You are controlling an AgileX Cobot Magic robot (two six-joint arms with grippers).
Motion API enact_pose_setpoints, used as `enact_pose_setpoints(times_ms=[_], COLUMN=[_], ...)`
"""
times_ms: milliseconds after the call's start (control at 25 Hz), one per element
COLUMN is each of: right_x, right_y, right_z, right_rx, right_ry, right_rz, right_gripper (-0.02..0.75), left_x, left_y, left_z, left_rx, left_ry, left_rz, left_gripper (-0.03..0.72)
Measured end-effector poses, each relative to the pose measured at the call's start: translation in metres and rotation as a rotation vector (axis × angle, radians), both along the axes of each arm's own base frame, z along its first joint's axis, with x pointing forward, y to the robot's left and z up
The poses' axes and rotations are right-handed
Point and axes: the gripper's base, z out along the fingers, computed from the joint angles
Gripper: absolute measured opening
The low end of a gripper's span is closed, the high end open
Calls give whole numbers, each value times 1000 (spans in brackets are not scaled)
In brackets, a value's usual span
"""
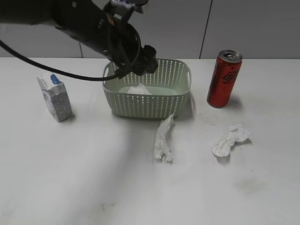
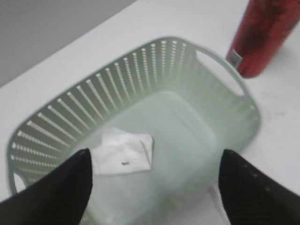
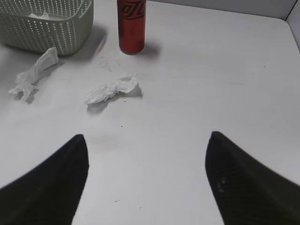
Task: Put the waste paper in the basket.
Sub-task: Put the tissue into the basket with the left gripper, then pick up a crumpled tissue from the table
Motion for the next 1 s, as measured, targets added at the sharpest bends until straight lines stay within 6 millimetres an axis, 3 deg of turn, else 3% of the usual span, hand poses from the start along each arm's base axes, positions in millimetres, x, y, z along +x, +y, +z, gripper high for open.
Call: enact_pose_setpoints(times_ms=[160,400,520,720,880,1000], right_x=[0,0,0,0,0,0], right_y=[0,0,0,0,0,0], right_z=[0,0,0,0,0,0], right_rx=[0,0,0,0,0,0], right_ry=[0,0,0,0,0,0], right_rz=[0,0,0,0,0,0], right_gripper=[589,589,589,589,589,589], left_x=[-35,-81,-85,-80,-78,-77], left_y=[-8,-57,-69,-71,-71,-72], left_z=[15,-13,-41,-93,-113,-116], left_rx=[39,163,226,320,336,332], left_ry=[152,198,220,319,355,360], left_rz=[-77,-188,-153,-103,-88,-83], left_gripper=[559,528,527,527,527,503])
